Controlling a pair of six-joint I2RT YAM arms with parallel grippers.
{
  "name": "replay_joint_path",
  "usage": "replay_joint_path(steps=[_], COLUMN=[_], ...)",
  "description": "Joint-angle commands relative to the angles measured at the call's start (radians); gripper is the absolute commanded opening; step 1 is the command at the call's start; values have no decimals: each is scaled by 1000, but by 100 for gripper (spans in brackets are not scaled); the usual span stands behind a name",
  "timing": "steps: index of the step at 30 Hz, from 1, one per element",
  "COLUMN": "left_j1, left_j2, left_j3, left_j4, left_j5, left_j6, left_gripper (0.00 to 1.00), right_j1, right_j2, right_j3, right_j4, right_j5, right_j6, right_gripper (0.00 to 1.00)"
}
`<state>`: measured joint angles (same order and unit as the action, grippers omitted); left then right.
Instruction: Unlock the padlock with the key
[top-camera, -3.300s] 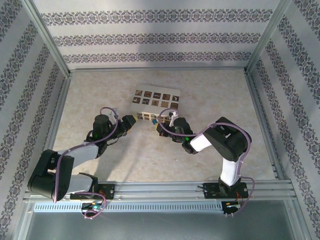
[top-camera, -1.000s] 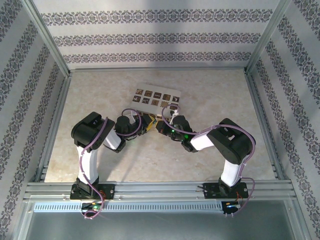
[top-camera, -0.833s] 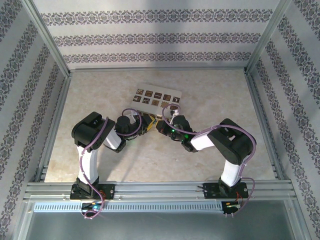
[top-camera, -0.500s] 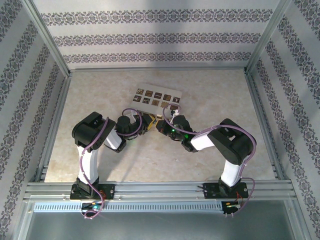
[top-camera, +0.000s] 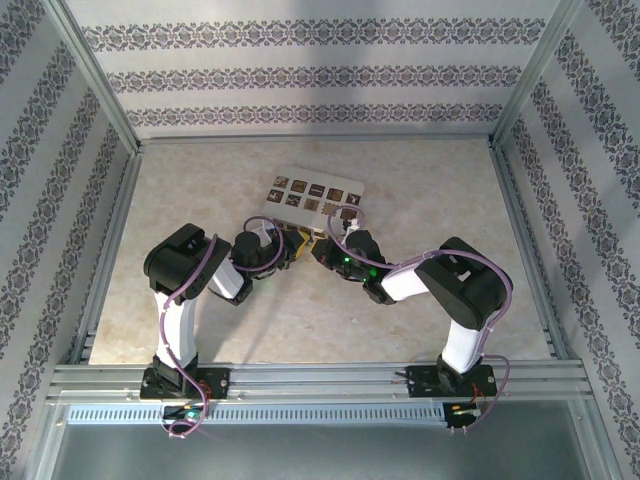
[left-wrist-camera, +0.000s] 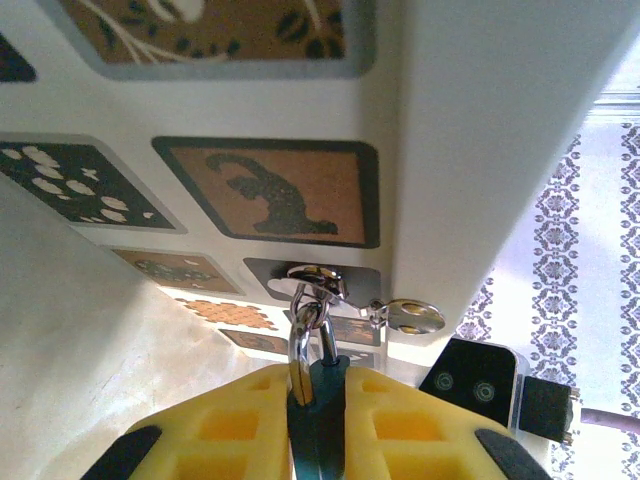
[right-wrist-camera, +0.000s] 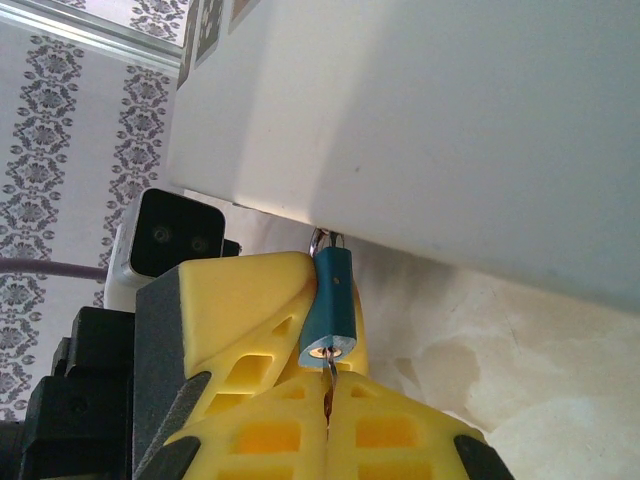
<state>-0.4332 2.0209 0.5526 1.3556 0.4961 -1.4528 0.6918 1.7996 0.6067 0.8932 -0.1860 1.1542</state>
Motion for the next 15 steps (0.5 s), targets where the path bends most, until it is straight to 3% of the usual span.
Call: replay_joint_path(steps=[1, 15], left_j1=[-18, -18], left_j2=[-10, -40], left_j3=[12, 0], left_j4=[22, -2], left_j5=[-19, -35], left_j6=[13, 14], left_gripper=[14, 8], right_j1=[13, 10], right_j2=[-34, -82], right_j3=[-2, -29], right_j4=[72, 39], right_j5=[-15, 24], right_j6=[29, 7], right_gripper=[3, 23])
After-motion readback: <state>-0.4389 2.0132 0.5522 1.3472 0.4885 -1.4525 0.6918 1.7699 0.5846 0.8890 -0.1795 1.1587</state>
